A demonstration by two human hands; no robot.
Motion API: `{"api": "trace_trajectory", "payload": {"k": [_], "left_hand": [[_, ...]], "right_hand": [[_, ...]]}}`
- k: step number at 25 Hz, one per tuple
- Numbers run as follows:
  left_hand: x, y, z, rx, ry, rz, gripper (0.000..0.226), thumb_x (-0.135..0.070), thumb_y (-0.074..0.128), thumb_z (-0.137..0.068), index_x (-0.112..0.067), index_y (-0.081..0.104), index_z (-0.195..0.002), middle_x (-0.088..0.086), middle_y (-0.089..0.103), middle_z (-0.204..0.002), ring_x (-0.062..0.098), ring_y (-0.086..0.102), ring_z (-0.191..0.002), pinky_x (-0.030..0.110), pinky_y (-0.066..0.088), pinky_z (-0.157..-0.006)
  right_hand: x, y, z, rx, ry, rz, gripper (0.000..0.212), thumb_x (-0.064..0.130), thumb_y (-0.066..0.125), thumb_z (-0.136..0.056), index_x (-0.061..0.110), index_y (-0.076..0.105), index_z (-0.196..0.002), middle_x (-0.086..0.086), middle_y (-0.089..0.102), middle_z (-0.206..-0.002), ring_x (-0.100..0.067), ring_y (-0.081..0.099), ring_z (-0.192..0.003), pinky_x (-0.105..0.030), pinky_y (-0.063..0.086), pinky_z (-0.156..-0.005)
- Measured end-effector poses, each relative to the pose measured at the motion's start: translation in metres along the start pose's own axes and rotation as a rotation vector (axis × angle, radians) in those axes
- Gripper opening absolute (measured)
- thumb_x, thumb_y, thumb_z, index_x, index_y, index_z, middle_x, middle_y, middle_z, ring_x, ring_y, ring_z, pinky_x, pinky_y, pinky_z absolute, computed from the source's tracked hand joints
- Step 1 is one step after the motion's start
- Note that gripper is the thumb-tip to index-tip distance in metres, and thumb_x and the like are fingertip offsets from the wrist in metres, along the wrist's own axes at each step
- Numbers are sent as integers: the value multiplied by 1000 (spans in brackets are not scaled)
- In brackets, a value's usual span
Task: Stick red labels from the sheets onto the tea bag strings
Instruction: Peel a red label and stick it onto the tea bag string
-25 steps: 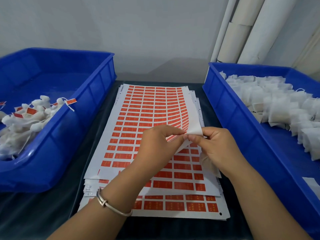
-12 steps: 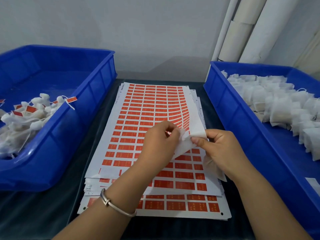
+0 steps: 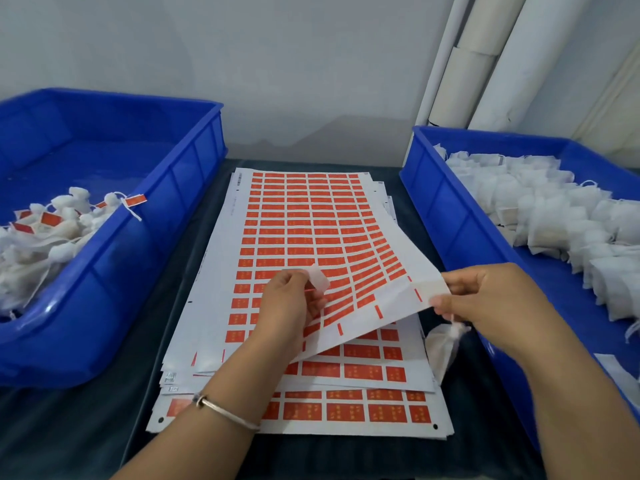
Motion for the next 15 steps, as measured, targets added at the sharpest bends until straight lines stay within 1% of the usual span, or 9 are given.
{"api": "trace_trajectory", "payload": {"k": [3,5,6,8,9,11,13,14,15], "left_hand": [[3,1,-4,24,-12,-1,15,-29,52,-95,-28,55,-80,-4,67,-85,12,71,-65,31,60,-66],[2,1,-4,26,-3,-25,15,-28,52,-95,-27,55,-81,-4,66,-87,12,70,-70,29,59,-65],[1,1,-3,26,3,-32,15,-28,51,-95,-27,56,-81,-4,66,-86,12,70,-71,28,59,-65],[0,2,-1,40,10,-30,16,-28,52,-95,-27,56,-80,-5,68,-84,11,70,-70,26,59,-63],[-2,3,1,58,16,-24,16,-27,53,-95,-27,57,-79,-6,69,-82,10,70,-69,25,58,-61],[-7,8,7,122,28,13,13,-23,56,-93,-27,58,-80,-8,72,-75,8,71,-69,23,57,-60],[-16,15,16,198,25,119,10,-15,59,-91,-23,61,-85,-7,73,-72,12,72,-72,25,57,-63],[-20,19,20,229,16,178,10,-10,59,-89,-20,63,-88,-4,73,-74,15,72,-73,27,58,-65],[-24,23,25,258,9,215,11,-7,60,-89,-17,64,-89,-1,74,-76,17,72,-75,28,58,-66]], "right_hand": [[3,-15,4,-45,-10,163,32,3,67,-81,25,71,-104,12,70,-64,-4,66,-62,-19,46,-64],[8,-23,7,-99,-28,236,35,2,65,-83,21,67,-113,11,69,-67,-7,65,-68,-22,46,-68],[12,-28,9,-142,-41,246,34,2,64,-84,21,67,-112,12,68,-68,-7,63,-71,-24,45,-68],[23,-39,14,-244,-78,206,30,4,63,-84,24,69,-105,17,66,-69,-4,60,-72,-21,41,-63],[29,-43,17,-273,-100,164,28,5,64,-84,26,69,-101,19,66,-67,-1,60,-71,-20,38,-60],[39,-44,22,-270,-137,67,28,8,67,-83,35,67,-90,23,67,-66,6,61,-71,-18,36,-60],[51,-44,28,-254,-188,8,34,8,69,-81,42,63,-83,28,66,-70,12,60,-70,-16,40,-61],[57,-47,31,-264,-220,-14,36,8,70,-80,44,64,-81,26,67,-71,10,62,-69,-17,45,-60],[63,-52,34,-289,-257,-42,37,9,71,-79,46,66,-79,23,68,-72,6,64,-70,-18,50,-62]]}}
Point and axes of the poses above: each hand's wrist, its own z-axis away from the middle knuckle, its own y-axis out of the palm, x = y × z, the point moved 8 cm from there along -z, towards the middle knuckle
